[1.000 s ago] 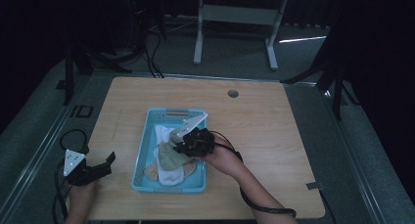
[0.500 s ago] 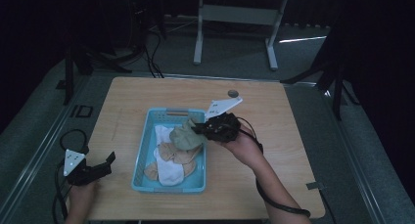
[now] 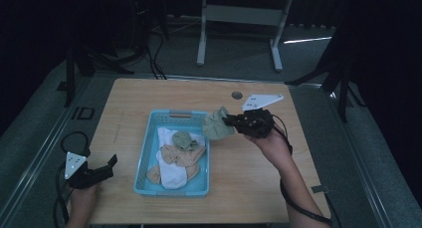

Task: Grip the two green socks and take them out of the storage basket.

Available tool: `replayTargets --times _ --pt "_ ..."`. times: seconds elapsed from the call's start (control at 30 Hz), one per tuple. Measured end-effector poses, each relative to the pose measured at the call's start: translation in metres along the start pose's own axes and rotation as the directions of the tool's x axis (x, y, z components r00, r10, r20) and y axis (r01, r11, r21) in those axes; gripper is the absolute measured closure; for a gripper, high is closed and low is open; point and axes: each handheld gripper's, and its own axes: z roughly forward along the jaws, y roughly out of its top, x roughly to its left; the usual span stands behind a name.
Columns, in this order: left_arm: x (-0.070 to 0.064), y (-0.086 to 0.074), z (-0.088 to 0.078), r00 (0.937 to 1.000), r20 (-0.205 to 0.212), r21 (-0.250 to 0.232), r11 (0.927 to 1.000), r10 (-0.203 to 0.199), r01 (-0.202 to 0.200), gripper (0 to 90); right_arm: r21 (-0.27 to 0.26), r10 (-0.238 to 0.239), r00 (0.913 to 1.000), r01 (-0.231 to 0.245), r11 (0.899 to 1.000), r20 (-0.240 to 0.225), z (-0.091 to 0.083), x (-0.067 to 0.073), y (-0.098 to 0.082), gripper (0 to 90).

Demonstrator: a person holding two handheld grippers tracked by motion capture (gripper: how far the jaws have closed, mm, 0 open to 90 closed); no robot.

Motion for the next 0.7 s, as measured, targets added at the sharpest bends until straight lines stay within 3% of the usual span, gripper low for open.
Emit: replayTargets --times 0.37,0.5,0.7 --pt "0.000 0.000 0.000 1.0000 -0.001 0.000 1.0000 0.002 -0.002 0.0 0.004 0.087 0.9918 -0.088 0.996 0.093 -0.020 -0.030 -0.036 85.7" --pt "0.000 0.000 0.000 1.0000 -0.001 0.002 1.0000 0.000 0.000 0.0 0.006 0.135 0.9840 -0.137 0.991 0.117 -0.019 -0.042 -0.055 85.6" --pt "0.000 0.000 0.000 1.0000 -0.001 0.002 1.0000 0.001 -0.001 0.0 0.016 0.165 0.9726 -0.170 0.985 0.164 -0.016 -0.051 -0.073 85.6"
